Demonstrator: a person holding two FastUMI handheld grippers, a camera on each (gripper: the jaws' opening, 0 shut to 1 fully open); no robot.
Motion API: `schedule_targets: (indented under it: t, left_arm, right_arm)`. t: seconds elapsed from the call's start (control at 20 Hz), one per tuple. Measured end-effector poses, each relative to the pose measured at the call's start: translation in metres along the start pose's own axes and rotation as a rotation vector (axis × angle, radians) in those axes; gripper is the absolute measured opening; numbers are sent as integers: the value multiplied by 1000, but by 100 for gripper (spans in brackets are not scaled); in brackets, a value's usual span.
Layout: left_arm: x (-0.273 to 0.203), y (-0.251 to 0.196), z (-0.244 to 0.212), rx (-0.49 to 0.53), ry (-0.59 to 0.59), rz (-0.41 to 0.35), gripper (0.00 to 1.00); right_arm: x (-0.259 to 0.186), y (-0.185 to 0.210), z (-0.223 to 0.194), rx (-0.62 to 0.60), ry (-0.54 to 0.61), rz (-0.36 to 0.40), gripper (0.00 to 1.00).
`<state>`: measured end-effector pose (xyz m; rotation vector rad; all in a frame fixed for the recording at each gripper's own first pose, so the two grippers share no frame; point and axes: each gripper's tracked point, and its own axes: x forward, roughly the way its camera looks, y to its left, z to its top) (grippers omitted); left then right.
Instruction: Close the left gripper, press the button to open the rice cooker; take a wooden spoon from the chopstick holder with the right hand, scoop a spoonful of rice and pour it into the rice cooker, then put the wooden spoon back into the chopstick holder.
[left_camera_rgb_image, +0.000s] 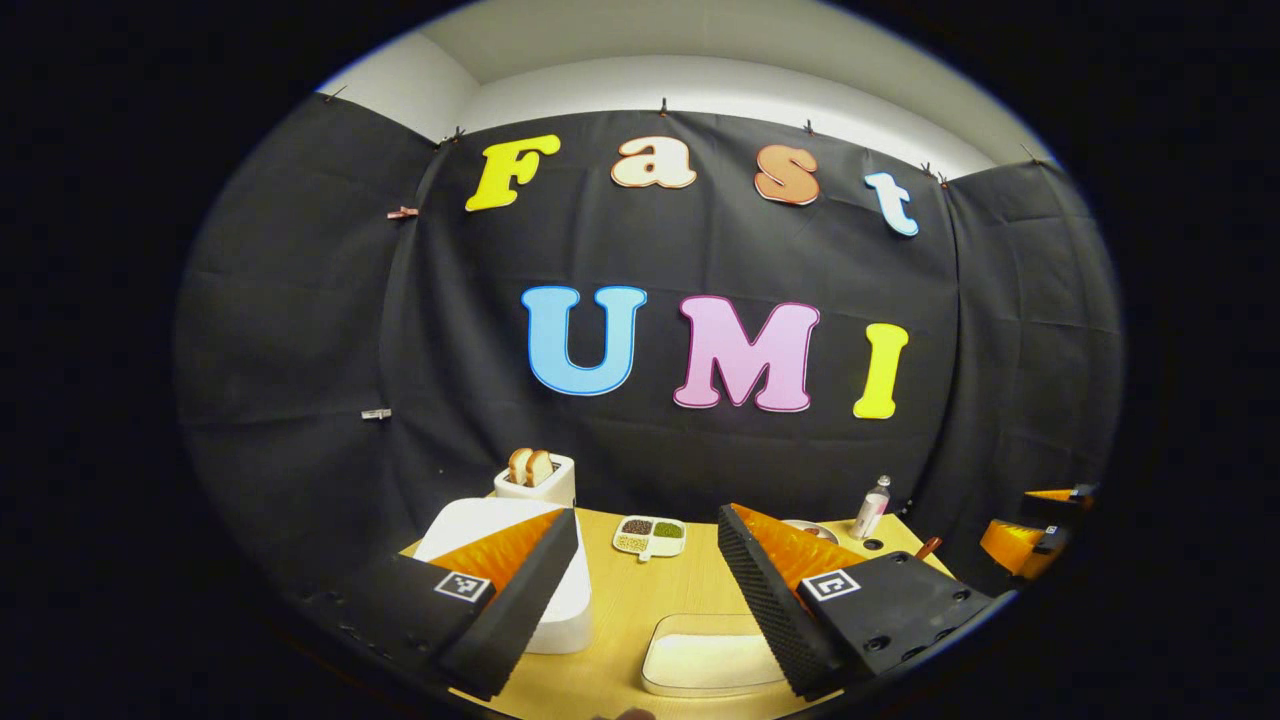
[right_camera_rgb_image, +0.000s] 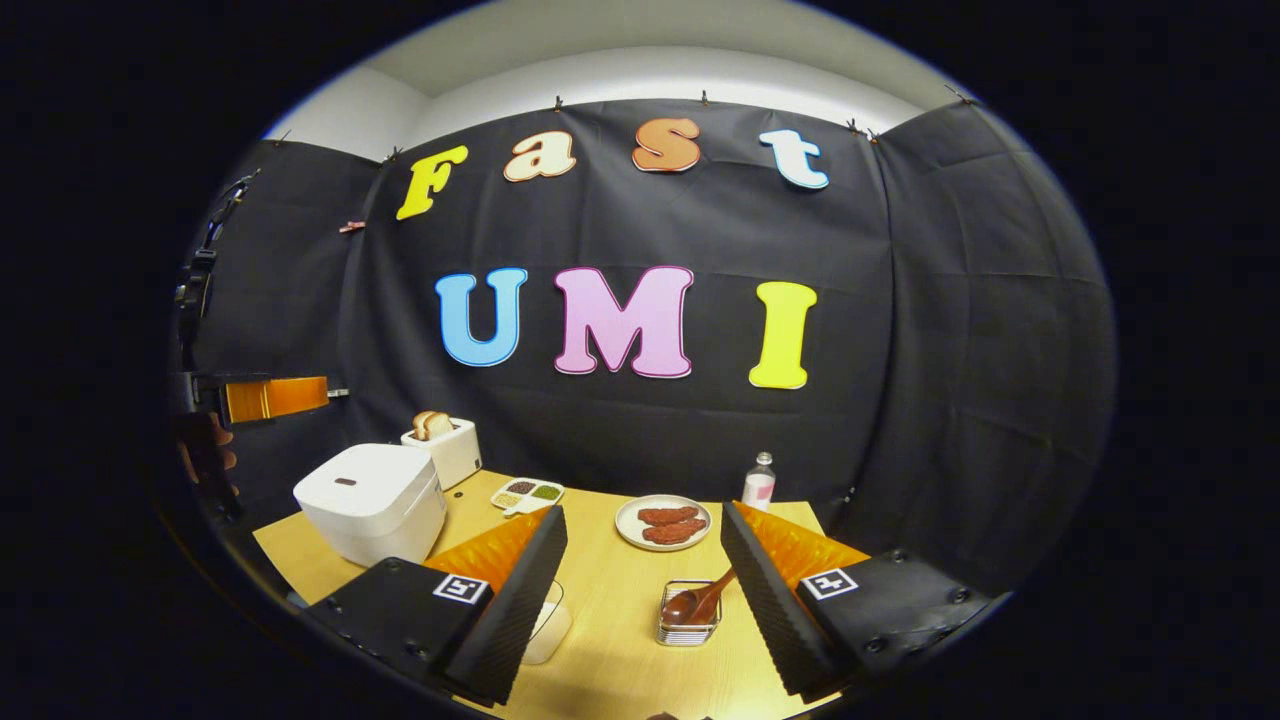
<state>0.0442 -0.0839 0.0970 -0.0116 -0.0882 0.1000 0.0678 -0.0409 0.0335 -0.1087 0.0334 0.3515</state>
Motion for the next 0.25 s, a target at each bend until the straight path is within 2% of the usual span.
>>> schedule_targets:
  t: [0.25]
  left_arm:
    - [-6,12,-3,-8,10,-9,97]
  right_arm:
    - [-23,-5,-4,3,6,-55,97]
